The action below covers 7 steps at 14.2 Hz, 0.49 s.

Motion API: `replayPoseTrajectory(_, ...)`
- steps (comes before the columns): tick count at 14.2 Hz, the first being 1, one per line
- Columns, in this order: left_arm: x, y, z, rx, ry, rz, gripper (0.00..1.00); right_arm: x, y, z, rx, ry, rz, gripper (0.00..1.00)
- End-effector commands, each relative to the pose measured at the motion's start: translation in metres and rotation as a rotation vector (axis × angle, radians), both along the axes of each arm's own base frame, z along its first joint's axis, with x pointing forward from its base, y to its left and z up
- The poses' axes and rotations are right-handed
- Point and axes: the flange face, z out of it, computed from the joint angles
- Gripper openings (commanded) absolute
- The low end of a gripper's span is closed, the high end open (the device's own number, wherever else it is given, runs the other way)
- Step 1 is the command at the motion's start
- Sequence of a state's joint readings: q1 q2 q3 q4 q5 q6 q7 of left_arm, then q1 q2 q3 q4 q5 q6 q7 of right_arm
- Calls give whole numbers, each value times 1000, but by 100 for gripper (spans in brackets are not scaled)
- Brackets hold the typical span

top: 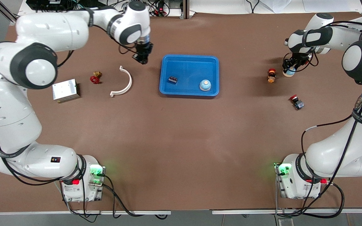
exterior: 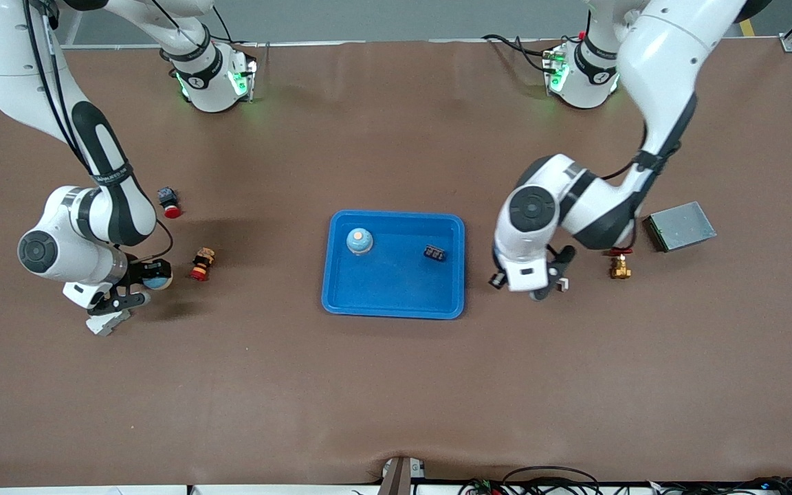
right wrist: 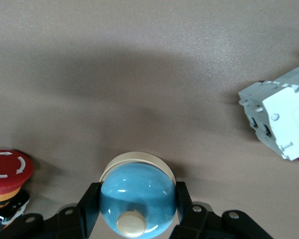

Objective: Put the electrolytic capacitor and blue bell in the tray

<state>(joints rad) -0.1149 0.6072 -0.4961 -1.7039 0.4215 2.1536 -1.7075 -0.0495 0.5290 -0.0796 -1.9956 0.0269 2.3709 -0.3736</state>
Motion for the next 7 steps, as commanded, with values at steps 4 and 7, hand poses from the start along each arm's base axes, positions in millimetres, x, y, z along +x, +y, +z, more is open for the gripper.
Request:
replayPoseTrajectory(4,-1,-79,-15,-48,-18,59,0,4,5,20,9,15,-1,16)
replayPoseTrajectory(7,-9,-103,-19,-84,-36,59,0,15,23,60,-1,-7,-46,16)
